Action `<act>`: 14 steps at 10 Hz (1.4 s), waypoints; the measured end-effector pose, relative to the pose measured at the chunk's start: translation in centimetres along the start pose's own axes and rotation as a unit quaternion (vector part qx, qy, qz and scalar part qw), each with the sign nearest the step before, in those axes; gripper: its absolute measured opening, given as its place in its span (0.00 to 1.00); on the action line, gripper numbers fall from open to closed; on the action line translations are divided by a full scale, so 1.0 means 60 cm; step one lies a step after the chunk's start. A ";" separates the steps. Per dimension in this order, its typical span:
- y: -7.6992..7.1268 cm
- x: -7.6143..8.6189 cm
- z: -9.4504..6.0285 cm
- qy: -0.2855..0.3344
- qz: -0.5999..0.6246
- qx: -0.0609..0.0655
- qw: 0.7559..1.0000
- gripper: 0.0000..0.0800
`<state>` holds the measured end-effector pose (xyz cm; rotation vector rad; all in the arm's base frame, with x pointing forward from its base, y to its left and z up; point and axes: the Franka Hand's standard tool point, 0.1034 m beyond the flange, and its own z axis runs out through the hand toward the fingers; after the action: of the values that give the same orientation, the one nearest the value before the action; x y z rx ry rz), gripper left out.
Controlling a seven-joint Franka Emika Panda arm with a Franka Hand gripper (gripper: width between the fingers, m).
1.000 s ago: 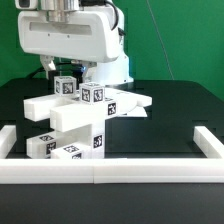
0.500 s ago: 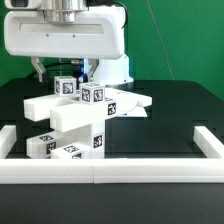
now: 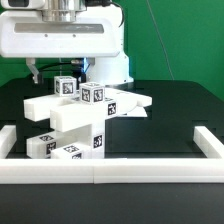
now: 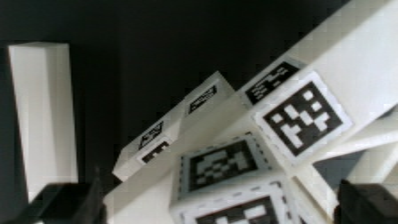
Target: Assemble chair
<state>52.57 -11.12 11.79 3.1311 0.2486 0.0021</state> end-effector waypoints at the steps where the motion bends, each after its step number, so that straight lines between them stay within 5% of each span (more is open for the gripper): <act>1: 0.002 -0.001 0.000 -0.002 -0.041 -0.002 0.999 0.81; 4: 0.003 -0.001 0.000 -0.003 -0.085 -0.004 0.996 0.80; 6: 0.003 -0.001 0.000 -0.003 -0.072 -0.004 0.997 0.37; 14: 0.003 -0.001 0.000 -0.002 0.133 -0.004 0.991 0.36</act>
Offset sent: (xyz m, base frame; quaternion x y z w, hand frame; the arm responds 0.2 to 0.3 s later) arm 0.0000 0.0000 0.0000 0.0000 0.0000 0.0000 1.0000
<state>52.51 -11.29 11.79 3.1287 -0.1710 -0.0036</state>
